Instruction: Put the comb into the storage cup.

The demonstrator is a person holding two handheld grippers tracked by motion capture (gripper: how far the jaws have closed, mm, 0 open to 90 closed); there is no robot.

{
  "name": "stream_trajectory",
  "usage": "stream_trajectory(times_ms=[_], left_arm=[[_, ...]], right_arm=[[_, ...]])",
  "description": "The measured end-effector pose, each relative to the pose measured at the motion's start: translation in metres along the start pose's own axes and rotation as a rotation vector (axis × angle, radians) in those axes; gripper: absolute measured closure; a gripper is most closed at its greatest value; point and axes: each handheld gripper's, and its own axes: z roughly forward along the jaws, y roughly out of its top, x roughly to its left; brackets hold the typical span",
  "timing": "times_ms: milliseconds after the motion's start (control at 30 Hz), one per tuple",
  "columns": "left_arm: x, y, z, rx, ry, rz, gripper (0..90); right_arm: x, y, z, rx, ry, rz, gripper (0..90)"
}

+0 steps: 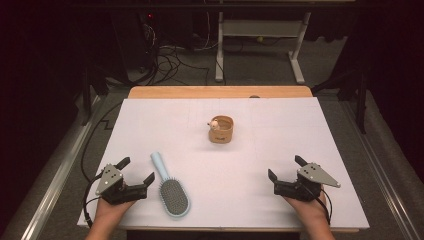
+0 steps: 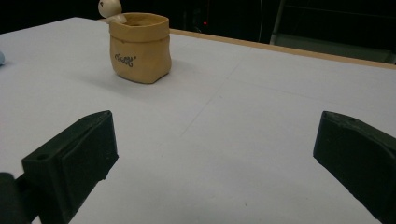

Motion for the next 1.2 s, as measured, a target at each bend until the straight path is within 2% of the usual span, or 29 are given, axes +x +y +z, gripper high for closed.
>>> stream_trajectory(times_ms=[133,533,667,767,933,1067,1200], left_arm=[[-0.0007,0.0004,0.001,0.002,-0.004,0.002,0.2],[0.0027,0.0027,0.0001,0.026,-0.003,-0.03,3.4],[0.0031,0.0038,-0.0015,0.022,-0.009,-0.038,9.2],[0.0029,0.0037,-0.0028,0.023,-0.019,-0.025,16.3],[0.0017,0.0034,-0.0023,0.033,-0.02,-0.018,20.5],[0.0021,0.0055,-0.0023,0.037,-0.029,-0.03,20.4],[0.0021,0.0063,-0.0028,0.047,-0.026,-0.019,26.3]], right_arm=[[-0.0018,-0.0005,-0.0007,-0.001,-0.003,0.008,0.5],[-0.0019,-0.0006,-0.0006,0.011,-0.004,0.009,0.5],[-0.002,-0.0007,-0.0008,0.009,-0.002,0.011,0.5],[-0.0024,-0.0008,-0.0007,0.009,-0.003,0.015,0.5],[-0.0021,-0.001,-0.0003,0.012,0.002,0.017,0.5],[-0.0018,-0.001,0.0,0.012,0.008,0.02,0.5],[-0.0023,-0.0011,-0.0004,0.009,0.007,0.024,0.6]])
